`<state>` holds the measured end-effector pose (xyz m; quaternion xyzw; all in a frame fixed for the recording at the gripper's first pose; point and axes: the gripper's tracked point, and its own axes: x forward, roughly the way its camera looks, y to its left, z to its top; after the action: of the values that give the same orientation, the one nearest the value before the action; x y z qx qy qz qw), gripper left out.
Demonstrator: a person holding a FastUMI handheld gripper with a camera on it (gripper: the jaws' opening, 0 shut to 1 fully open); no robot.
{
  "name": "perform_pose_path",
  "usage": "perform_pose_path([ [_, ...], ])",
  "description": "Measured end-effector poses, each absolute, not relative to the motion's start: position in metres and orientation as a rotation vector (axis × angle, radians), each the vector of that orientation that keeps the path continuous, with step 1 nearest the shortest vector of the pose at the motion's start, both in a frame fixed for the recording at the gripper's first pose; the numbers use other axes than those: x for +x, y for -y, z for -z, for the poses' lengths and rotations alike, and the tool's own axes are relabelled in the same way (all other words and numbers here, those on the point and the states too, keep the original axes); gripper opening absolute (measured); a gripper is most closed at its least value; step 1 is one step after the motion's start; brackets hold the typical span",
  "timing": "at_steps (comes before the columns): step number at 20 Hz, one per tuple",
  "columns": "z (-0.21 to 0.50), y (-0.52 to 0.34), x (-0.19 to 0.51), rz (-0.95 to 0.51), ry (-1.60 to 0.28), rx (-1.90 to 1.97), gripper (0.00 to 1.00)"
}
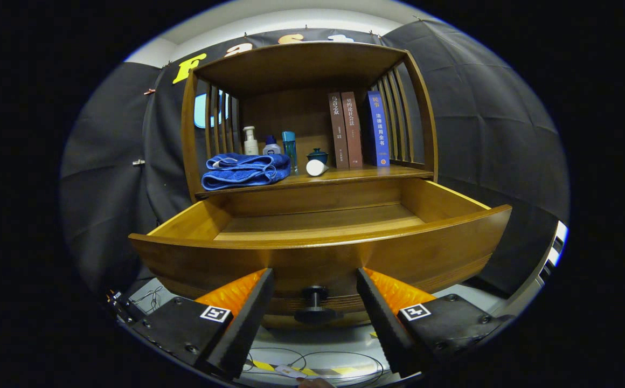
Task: Pull open the drawer, take out the items inside it, and place them on the countertop above the cabinet.
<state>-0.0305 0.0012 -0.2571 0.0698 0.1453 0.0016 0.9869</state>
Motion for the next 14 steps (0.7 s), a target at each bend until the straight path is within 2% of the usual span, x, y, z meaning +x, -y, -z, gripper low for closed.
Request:
perform_pose_path([
  [6,0.253,-0.002,0.001,-0.003,-0.283,0.112,0.99],
  [14,0.25,-0.006,0.092,-0.003,-0.262,0.116,0.99],
])
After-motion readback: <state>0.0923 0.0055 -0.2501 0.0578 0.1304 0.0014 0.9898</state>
